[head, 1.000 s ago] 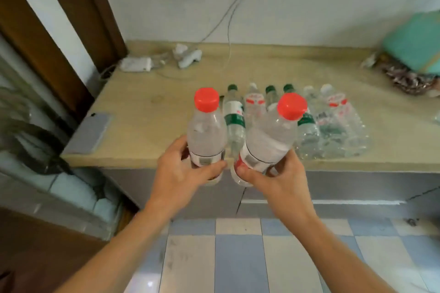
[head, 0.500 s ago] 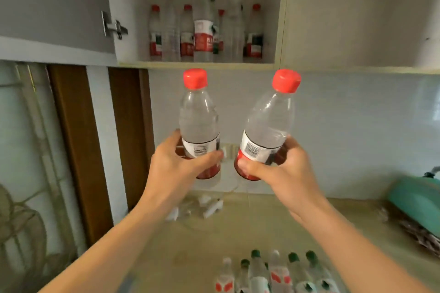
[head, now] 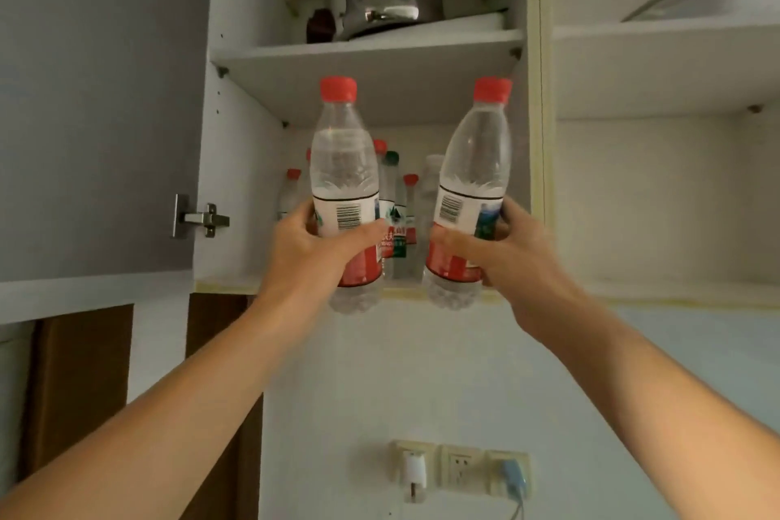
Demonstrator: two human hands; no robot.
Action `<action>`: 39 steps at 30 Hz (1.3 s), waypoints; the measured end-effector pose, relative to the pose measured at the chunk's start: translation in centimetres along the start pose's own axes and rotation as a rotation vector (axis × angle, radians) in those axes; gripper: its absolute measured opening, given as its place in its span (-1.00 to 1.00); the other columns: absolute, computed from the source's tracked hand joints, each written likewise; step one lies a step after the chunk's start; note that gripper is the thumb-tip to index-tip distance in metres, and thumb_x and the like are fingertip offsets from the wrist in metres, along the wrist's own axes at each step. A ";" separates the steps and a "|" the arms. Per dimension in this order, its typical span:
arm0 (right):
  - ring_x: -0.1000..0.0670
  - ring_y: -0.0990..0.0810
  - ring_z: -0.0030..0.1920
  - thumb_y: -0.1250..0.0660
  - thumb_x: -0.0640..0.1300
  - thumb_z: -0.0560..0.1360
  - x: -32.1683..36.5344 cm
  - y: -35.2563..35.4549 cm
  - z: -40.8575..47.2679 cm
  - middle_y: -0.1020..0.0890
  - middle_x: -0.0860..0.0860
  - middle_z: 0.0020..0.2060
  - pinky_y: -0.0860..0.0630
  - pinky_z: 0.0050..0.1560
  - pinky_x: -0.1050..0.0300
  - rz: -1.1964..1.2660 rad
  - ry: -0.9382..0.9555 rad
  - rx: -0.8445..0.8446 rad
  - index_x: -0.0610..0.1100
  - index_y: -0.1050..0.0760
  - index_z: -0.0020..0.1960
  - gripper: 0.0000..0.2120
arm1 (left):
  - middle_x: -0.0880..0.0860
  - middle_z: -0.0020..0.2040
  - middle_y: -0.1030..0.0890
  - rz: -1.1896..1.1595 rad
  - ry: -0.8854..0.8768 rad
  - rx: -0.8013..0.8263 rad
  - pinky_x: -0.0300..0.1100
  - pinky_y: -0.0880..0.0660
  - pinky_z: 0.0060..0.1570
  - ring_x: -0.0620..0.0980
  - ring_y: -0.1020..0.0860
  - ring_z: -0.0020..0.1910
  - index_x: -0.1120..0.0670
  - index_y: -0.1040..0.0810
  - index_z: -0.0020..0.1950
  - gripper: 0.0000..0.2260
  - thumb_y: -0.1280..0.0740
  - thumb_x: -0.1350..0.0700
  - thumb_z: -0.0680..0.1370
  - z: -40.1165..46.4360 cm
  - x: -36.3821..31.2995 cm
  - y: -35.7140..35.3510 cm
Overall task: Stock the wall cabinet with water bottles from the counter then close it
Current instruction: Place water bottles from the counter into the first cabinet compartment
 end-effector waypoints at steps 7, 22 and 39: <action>0.06 -0.70 -0.03 -0.59 -0.02 0.40 -2.6 -2.3 6.1 -0.70 0.09 -0.01 -0.66 -0.03 0.02 -0.107 -0.111 -0.087 0.06 -0.52 0.22 -0.56 | -0.11 -0.06 -0.68 -0.045 0.124 0.046 -0.12 -0.61 -0.14 -0.12 -0.66 -0.12 -0.17 -0.54 -0.04 -0.64 -0.65 0.00 0.32 8.5 4.6 -0.5; 0.05 -0.65 -0.03 -0.56 0.09 0.43 -5.5 -1.4 7.9 -0.66 0.04 0.09 -0.57 -0.16 0.20 -0.482 -0.118 -0.423 -0.02 -0.45 0.34 -0.44 | -0.03 0.06 -0.68 -0.181 0.195 0.344 -0.15 -0.57 -0.09 -0.05 -0.66 0.02 -0.07 -0.51 0.22 -0.60 -0.56 0.04 0.46 12.5 9.8 -4.1; -0.13 -0.57 0.26 -0.41 0.20 0.52 -6.1 -0.8 7.7 -0.54 -0.05 0.33 -0.55 0.27 -0.22 -0.724 -0.158 -0.419 -0.02 -0.20 0.54 -0.28 | 0.16 0.50 -0.24 0.239 0.168 0.232 0.22 -0.35 0.42 0.19 -0.28 0.47 0.07 -0.12 0.57 -0.07 -0.48 -0.31 0.40 11.4 9.8 -7.8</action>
Point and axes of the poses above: each hand's wrist, its own z-axis towards the middle knuckle, its own y-axis out of the back of the hand, x = y × z, the point moved 4 cm from there along z, towards the middle knuckle
